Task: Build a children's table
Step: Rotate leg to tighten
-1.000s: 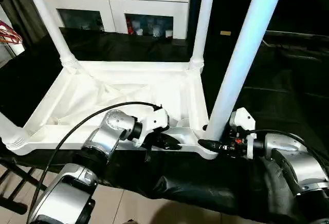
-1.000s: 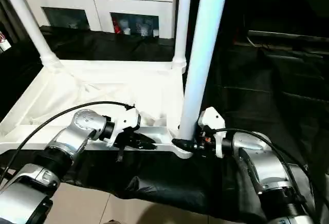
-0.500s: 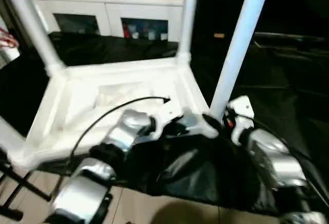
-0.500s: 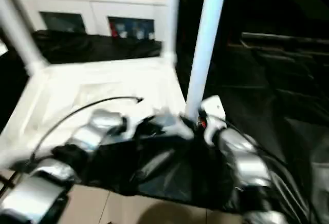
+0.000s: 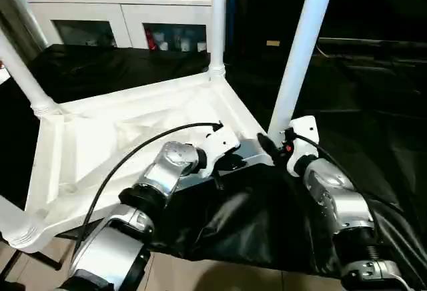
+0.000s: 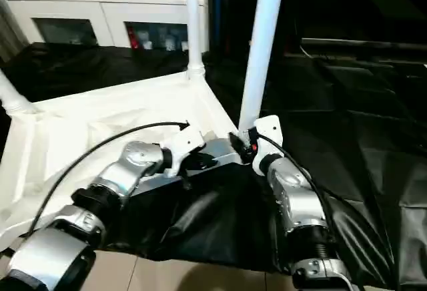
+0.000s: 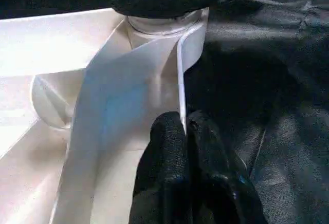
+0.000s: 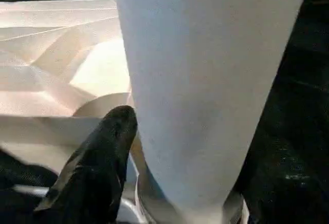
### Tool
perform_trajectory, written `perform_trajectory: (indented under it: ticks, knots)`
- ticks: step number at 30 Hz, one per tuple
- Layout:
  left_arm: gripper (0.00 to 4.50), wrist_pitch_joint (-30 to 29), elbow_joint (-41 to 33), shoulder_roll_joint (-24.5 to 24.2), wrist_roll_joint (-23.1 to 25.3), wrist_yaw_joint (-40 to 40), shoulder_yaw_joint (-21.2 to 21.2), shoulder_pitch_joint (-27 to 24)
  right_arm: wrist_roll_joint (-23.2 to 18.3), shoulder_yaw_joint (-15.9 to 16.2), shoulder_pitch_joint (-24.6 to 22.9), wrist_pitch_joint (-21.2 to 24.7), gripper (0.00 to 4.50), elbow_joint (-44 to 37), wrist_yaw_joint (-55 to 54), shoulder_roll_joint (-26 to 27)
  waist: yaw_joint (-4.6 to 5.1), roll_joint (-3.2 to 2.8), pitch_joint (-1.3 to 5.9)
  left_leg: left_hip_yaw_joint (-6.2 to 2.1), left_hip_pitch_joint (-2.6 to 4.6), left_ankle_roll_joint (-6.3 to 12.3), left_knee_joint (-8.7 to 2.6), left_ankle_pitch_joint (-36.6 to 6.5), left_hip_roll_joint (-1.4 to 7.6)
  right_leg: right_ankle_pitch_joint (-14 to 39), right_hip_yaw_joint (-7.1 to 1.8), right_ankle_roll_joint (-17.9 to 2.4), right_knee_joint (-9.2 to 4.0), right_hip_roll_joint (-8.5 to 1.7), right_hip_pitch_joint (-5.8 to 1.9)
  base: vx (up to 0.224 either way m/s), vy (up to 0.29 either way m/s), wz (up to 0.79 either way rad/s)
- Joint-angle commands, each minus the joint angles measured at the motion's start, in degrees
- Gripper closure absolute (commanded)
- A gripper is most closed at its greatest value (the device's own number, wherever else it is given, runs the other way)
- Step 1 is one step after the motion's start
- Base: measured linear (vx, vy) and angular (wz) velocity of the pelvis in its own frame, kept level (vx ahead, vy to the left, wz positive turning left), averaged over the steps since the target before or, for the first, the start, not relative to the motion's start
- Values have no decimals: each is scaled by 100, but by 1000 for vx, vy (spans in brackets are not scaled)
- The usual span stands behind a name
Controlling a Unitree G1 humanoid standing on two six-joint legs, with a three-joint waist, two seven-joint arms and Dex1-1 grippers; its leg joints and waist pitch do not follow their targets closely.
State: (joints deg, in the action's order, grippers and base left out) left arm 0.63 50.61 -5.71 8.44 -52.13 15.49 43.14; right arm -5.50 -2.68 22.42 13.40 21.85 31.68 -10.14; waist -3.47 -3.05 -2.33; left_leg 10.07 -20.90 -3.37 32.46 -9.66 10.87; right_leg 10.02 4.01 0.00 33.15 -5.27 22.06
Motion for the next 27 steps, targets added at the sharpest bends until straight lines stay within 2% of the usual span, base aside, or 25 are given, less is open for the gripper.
perform_trajectory:
  ticks: [1,5,6,7,10,12,14,16,18,20,25,26,27]
  knots:
    - [450,251,-275,98,-96,-145,101,70,-230,724,-197,280,113,-101,799,101,-33,76,341,-53,23,406,-356,-1360,196,936,-219,-1341,-360,-325,-264,0,0,0]
    - [450,350,-344,-96,-219,-650,79,5,-270,918,-480,283,75,-507,1598,-563,-67,77,336,-45,13,463,-351,-1281,209,915,-211,-1374,-353,-322,-268,0,0,0]
    - [450,356,-386,-165,-274,-856,80,-22,-346,931,-554,301,75,-629,1909,-767,-86,99,332,-37,18,481,-343,-1304,209,957,-208,-1365,-361,-317,-275,0,0,0]
    - [450,353,-394,-178,-282,-889,82,-26,-362,930,-564,309,75,-649,1966,-800,-114,89,327,-32,21,500,-343,-1347,217,1055,-212,-1361,-368,-325,-269,0,0,0]
    - [450,397,-451,-304,-348,-1160,99,-45,-444,923,-615,317,106,-770,2435,-1056,-166,96,323,-34,31,449,-353,-1425,232,1264,-211,-1341,-374,-329,-254,0,0,0]
    - [450,483,-465,-391,-373,-1351,112,-61,-498,955,-646,290,111,-816,2772,-1271,-180,101,321,-37,23,438,-355,-1413,233,1275,-214,-1344,-370,-336,-249,0,0,0]
    - [450,471,-559,-483,-424,-1586,124,-109,-575,1035,-677,315,139,-879,3089,-1497,-214,109,332,-32,27,453,-341,-1354,234,1184,-214,-1366,-358,-336,-256,0,0,0]
    - [450,453,-611,-517,-463,-1699,128,-142,-575,1057,-677,314,146,-889,3154,-1547,-226,105,332,-30,25,490,-337,-1268,243,1045,-213,-1415,-341,-336,-244,0,0,0]
    - [450,446,-722,-606,-539,-1984,164,-241,-583,1103,-675,330,166,-906,3309,-1638,-232,128,335,-27,18,502,-332,-1209,236,1023,-209,-1432,-333,-336,-251,0,0,0]
    - [450,435,-736,-618,-546,-2014,170,-252,-585,1110,-676,336,182,-910,3331,-1647,-240,113,334,-25,24,499,-332,-1226,243,1068,-210,-1437,-334,-337,-239,0,0,0]
    - [450,388,-797,-669,-539,-2100,183,-295,-593,1160,-694,331,223,-935,3508,-1668,-280,118,332,-26,40,435,-340,-1279,252,1146,-216,-1411,-338,-340,-234,0,0,0]
    - [450,386,-794,-670,-534,-2125,181,-309,-623,1201,-703,311,226,-934,3567,-1683,-293,72,335,-32,42,423,-338,-1278,251,1123,-216,-1417,-331,-340,-232,0,0,0]
    - [450,389,-789,-666,-529,-2125,182,-315,-632,1219,-716,297,231,-944,3590,-1691,-290,90,333,-26,40,421,-338,-1288,249,1105,-217,-1410,-342,-336,-232,0,0,0]
